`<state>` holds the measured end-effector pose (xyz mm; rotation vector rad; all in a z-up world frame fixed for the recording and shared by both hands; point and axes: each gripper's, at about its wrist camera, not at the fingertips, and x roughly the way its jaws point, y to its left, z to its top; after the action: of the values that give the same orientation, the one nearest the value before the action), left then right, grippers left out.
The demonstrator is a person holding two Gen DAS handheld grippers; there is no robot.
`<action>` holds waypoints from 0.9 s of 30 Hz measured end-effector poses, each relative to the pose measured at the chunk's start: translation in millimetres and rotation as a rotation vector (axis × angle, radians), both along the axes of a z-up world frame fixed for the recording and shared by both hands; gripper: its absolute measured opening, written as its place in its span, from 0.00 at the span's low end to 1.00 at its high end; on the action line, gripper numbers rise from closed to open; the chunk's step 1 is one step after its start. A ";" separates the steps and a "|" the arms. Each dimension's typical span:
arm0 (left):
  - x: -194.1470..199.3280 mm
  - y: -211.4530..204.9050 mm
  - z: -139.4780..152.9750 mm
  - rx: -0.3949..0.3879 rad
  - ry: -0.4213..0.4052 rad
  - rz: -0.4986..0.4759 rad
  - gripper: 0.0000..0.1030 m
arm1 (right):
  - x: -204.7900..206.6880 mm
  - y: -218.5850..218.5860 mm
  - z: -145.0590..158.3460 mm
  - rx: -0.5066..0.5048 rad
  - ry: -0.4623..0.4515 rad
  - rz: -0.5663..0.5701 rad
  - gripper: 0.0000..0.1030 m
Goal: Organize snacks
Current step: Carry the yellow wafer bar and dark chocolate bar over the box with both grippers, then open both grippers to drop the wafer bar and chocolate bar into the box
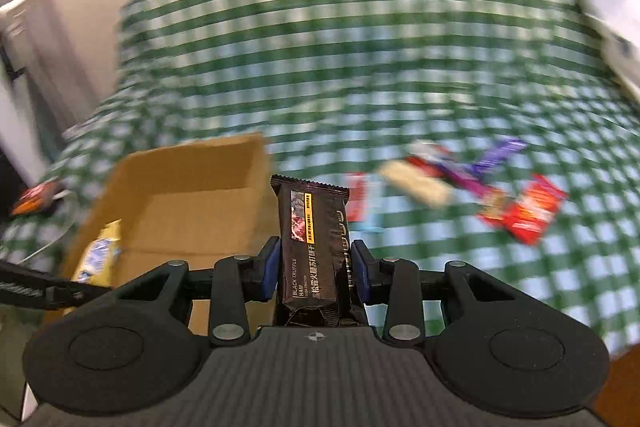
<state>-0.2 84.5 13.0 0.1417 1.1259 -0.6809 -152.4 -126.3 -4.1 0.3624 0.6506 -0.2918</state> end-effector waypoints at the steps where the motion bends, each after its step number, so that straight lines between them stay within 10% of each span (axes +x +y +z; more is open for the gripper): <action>1: 3.2 9.5 -0.2 -0.004 0.004 0.017 0.11 | 8.4 12.3 1.8 -0.004 0.006 0.032 0.38; 27: 76.2 39.8 -73.3 0.062 0.099 0.110 0.12 | 102.8 99.6 -43.8 -0.020 0.234 0.237 0.38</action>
<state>76.0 124.3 -60.3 0.0981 1.2413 -0.5602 -49.7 -26.7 -47.9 0.2303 0.9111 -0.1142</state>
